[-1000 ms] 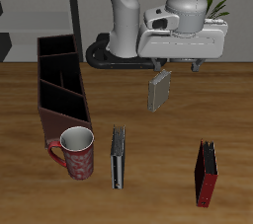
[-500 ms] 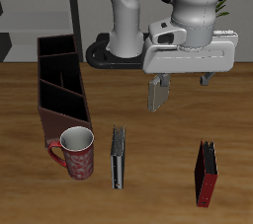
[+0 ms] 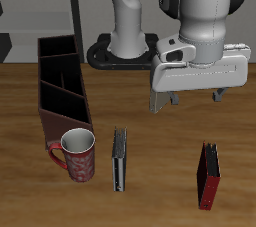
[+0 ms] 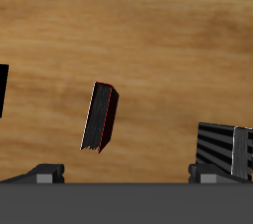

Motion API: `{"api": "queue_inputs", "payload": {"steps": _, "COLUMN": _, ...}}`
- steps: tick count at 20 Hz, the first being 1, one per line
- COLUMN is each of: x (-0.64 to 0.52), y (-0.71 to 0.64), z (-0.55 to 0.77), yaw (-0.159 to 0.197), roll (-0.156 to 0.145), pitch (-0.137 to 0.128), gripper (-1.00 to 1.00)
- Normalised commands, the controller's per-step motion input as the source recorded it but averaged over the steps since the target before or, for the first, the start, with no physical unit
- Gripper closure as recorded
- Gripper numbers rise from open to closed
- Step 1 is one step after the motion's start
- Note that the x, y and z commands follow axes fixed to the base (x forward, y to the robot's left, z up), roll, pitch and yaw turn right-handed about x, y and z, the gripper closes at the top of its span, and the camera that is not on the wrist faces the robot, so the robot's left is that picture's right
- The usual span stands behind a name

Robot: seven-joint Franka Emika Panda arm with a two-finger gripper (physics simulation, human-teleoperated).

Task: Place the red book into the right desk caddy's left compartment and place the red mug into the right desk caddy's right compartment

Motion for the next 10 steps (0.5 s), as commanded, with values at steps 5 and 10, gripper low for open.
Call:
{"api": "queue_inputs", "payload": {"steps": 5, "x": 0.13, "y": 0.15, "z": -0.16, "yaw": 0.012, "roll": 0.01, "pitch": -0.003, "gripper": -1.0}}
{"api": "queue_inputs", "payload": {"steps": 10, "x": 0.13, "y": 0.12, "z": -0.19, "yaw": 0.004, "roll": 0.009, "pitch": 0.02, "gripper": -1.0}}
